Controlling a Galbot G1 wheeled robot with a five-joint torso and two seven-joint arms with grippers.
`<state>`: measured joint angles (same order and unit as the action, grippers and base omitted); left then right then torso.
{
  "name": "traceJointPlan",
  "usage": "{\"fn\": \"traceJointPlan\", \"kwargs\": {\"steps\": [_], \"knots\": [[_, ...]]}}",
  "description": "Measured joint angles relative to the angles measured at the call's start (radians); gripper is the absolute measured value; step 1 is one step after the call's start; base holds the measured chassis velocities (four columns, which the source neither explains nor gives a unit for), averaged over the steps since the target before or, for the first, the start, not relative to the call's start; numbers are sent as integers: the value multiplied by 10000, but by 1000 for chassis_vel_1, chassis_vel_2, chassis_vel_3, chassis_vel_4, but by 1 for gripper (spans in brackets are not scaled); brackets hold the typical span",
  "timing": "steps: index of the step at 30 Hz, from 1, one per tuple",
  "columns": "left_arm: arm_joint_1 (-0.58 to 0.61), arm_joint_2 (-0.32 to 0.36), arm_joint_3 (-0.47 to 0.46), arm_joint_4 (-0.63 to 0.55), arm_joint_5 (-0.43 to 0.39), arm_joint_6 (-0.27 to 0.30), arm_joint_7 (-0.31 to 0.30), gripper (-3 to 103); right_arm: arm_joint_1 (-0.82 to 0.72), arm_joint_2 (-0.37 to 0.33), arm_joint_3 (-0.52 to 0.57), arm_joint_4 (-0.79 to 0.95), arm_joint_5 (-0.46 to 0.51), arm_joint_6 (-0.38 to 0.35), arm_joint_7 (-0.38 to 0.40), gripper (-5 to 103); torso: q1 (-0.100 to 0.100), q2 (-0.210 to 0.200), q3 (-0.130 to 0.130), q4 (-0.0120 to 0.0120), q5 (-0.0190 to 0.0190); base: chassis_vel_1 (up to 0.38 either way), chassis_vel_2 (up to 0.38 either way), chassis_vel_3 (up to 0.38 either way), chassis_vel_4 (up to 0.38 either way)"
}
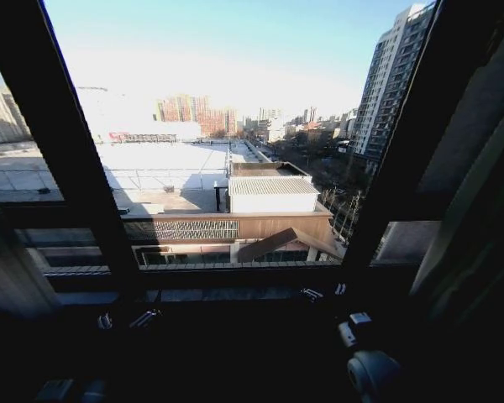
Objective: Open the curtains by pulling them apart, changing their state from closed to fully open.
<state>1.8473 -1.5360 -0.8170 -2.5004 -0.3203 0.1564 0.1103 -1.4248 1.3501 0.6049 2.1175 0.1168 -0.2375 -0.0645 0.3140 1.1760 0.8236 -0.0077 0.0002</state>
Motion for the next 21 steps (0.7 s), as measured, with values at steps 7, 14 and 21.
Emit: {"fn": "traceJointPlan", "kwargs": {"steps": [7,14,21], "knots": [[4,-126,113,0,155,-6,3,100,26,-54,-16,-7,-4,16,-60,100,1,0,0,0,1,349,365,-345,-364],[56,-200,125,0,226,-7,7,100,61,-99,12,-59,30,87,-99,100,0,0,-1,0,1,353,346,-359,-361],[99,-123,55,3,227,-5,7,100,68,-49,-38,-149,38,144,-116,100,-3,0,-1,0,2,336,381,-344,-358]]}}
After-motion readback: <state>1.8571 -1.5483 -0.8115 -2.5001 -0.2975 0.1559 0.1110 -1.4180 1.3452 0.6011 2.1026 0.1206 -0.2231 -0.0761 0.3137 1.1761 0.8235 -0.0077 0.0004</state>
